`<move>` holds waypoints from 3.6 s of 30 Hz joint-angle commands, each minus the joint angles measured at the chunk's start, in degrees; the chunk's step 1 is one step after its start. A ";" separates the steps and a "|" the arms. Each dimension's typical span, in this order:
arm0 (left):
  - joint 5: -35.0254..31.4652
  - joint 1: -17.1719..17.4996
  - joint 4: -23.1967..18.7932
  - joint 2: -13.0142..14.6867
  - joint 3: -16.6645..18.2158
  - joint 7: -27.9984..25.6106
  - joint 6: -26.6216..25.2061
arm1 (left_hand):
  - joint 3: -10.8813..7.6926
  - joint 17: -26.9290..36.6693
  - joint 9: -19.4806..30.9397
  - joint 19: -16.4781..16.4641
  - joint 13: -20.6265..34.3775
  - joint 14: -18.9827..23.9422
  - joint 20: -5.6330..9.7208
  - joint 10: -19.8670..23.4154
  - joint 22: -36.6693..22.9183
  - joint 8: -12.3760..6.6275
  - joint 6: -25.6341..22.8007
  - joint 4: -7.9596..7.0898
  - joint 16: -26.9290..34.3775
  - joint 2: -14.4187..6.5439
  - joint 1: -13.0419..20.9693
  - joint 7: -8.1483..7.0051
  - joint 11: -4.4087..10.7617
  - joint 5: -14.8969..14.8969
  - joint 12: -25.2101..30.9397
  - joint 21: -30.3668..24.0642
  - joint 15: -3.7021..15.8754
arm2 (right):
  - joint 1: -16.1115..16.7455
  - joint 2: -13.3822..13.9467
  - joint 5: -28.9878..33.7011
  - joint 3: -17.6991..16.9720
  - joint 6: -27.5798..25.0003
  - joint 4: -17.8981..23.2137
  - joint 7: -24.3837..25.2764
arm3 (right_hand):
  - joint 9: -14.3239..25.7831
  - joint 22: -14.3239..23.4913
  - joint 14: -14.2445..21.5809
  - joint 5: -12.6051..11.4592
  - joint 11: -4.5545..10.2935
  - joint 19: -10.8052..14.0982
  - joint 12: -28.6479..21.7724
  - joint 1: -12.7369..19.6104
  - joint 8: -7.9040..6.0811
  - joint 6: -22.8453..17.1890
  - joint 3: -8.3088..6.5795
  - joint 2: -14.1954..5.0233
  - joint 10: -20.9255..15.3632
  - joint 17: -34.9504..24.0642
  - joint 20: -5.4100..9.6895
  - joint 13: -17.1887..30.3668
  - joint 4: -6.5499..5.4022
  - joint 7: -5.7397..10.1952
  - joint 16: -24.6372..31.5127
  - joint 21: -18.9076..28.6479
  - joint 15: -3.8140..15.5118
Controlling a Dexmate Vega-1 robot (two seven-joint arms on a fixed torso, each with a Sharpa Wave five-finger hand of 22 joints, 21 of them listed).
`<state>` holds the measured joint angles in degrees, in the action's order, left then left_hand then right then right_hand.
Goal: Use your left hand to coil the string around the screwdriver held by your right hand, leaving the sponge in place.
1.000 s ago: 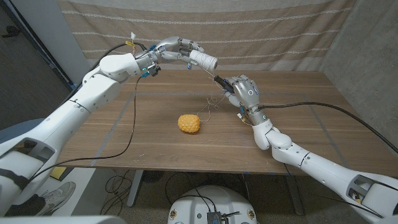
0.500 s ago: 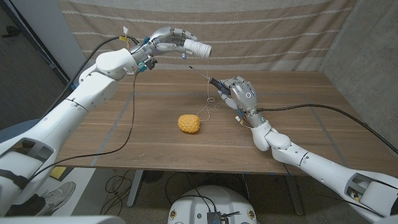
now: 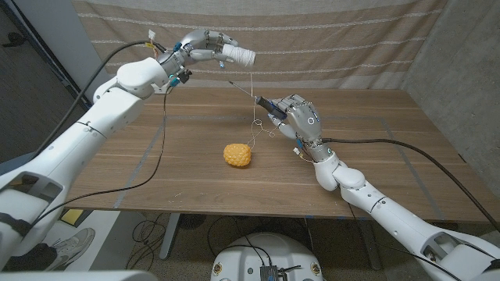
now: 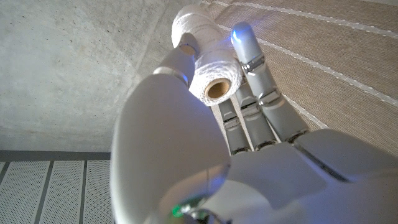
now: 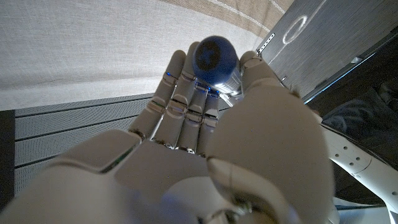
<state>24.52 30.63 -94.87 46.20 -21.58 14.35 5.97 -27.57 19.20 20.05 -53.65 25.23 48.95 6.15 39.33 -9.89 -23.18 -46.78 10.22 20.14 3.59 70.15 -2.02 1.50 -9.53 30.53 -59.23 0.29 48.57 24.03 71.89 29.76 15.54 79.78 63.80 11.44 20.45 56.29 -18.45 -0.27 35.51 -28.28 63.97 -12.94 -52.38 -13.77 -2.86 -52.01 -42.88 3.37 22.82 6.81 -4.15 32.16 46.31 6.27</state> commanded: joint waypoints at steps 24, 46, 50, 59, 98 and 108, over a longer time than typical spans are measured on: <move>-3.38 4.09 -6.62 7.05 0.10 -0.18 -5.83 | -0.85 0.38 0.42 2.14 13.08 16.81 5.21 5.66 -0.10 0.27 -6.83 -0.96 -0.20 -9.74 9.32 6.34 -0.61 -0.43 -0.16 -0.54 12.45 | 4.63 -10.69 1.94 -16.20 1.92 0.49 0.20 | 0.25 -0.31 2.69 -0.68 7.32 -0.86 0.65 4.17 0.03 -12.86 0.96 -3.93 -7.70 -0.47 8.28 0.30 -0.26 12.49 -0.72 1.38 6.82; -3.21 2.37 -9.64 8.53 -2.48 9.87 -4.24 | -0.84 0.57 0.77 2.36 13.43 16.83 5.27 5.68 -0.12 0.45 -6.59 -0.89 -0.29 -9.73 9.49 6.28 -0.74 -0.42 -0.58 -0.79 12.51 | -3.69 2.18 -14.07 3.15 -20.13 -3.08 0.05 | 0.28 -0.73 2.65 -0.97 7.36 -1.40 1.00 4.42 0.17 -12.94 1.60 -3.87 -7.88 -0.74 8.27 0.60 -0.29 12.52 -1.43 2.07 6.83; -2.02 1.77 -8.58 7.43 -2.74 11.35 -3.04 | -0.83 0.60 0.78 2.40 13.50 16.83 5.27 5.79 -0.12 0.47 -6.69 -0.93 -0.32 -9.76 9.46 6.29 -0.81 -0.41 -0.63 -0.84 12.47 | -4.83 4.07 -16.50 6.55 -22.11 -3.38 0.20 | 0.28 -0.79 2.63 -1.01 7.36 -1.49 1.07 4.41 0.19 -12.95 1.71 -3.86 -7.87 -0.77 8.26 0.63 -0.33 12.62 -1.54 2.15 6.81; 2.79 0.00 -5.10 3.88 -3.36 16.20 0.74 | -0.83 0.65 0.85 2.52 13.57 16.77 5.27 5.87 -0.11 0.54 -6.72 -0.89 -0.40 -9.72 9.52 6.35 -0.74 -0.40 -0.80 -0.92 12.52 | -5.91 5.90 -18.05 9.97 -23.60 -3.78 0.20 | 0.30 -0.99 2.65 -1.14 7.57 -1.76 1.24 4.44 0.24 -12.98 1.98 -3.94 -7.92 -0.89 8.24 0.74 -0.43 12.57 -1.81 2.41 6.81; 5.25 5.41 -6.11 -0.48 3.66 0.44 5.88 | -0.67 0.55 0.69 2.90 14.02 16.91 5.16 6.30 -0.08 0.87 -7.57 -1.05 -0.77 -9.75 9.31 6.37 -0.62 -0.42 -1.43 -1.30 12.36 | 3.12 -5.64 10.40 -10.43 2.15 -2.24 0.20 | 0.29 -1.90 2.63 -1.69 8.03 -3.15 2.04 5.00 0.42 -13.19 3.06 -4.08 -8.03 -1.39 8.30 1.17 -0.51 13.02 -3.02 3.42 6.86; 0.21 7.85 -6.61 1.34 5.52 -7.47 3.45 | -0.66 0.55 0.68 2.96 14.04 17.01 5.12 6.38 -0.08 1.03 -7.52 -1.02 -0.80 -9.74 9.32 6.51 -0.64 -0.44 -1.67 -1.39 12.40 | 5.85 -8.94 12.42 -15.37 7.24 1.77 0.20 | 0.29 -2.10 2.71 -1.80 8.04 -3.37 2.26 5.08 0.50 -13.12 3.31 -4.23 -8.07 -1.51 8.30 1.20 -0.60 13.08 -3.26 3.72 6.86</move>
<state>29.32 36.19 -100.85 46.15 -17.95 15.03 11.57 -27.57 19.61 20.57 -53.03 25.24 48.95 5.53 39.95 -9.89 -22.34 -47.51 10.22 19.48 3.12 70.71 -2.12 1.45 -9.79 28.54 -60.40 0.29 51.26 18.98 80.95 20.54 16.75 77.64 64.01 11.57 18.33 58.16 -19.95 1.38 32.43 -26.11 64.50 -11.89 -53.92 -10.66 -2.33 -53.66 -44.22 2.96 23.80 6.31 -2.21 28.83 49.69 8.08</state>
